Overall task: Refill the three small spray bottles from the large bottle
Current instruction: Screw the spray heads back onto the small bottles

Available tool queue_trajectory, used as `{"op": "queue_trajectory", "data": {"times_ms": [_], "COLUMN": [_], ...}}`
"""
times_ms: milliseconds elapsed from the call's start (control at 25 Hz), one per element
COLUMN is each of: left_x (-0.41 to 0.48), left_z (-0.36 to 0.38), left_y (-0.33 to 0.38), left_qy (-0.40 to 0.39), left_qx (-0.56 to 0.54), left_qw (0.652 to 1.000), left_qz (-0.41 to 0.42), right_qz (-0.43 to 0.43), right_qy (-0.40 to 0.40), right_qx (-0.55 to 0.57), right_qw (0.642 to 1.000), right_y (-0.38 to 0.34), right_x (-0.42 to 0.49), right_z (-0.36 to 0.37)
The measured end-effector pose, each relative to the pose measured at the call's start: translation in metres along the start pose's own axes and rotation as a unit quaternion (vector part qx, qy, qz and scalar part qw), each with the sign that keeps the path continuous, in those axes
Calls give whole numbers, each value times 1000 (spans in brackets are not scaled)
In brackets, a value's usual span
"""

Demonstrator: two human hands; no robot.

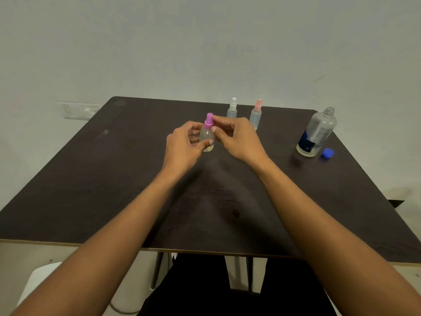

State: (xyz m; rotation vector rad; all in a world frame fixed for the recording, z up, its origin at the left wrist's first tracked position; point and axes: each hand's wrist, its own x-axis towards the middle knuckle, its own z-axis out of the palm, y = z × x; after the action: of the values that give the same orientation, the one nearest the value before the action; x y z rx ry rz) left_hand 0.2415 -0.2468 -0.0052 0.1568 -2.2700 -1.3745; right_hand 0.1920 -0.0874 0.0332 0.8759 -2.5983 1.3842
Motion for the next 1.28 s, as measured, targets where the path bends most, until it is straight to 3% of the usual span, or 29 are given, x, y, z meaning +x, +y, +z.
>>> {"op": "queue_trajectory", "data": {"times_ms": [560, 1280], "left_x": [136, 149], "left_z": [45, 56], "left_y": [-44, -68], "left_qy": [-34, -47], "left_qx": [63, 63], "left_qw": [997, 996], "left_qz": [-4, -34], "right_qz": [169, 182], "right_qy": [-56, -111], "right_qx": [172, 162], "right_qw": [969, 963], "right_y": [25, 36], "right_x": [108, 118], "right_z": [-7, 12]}}
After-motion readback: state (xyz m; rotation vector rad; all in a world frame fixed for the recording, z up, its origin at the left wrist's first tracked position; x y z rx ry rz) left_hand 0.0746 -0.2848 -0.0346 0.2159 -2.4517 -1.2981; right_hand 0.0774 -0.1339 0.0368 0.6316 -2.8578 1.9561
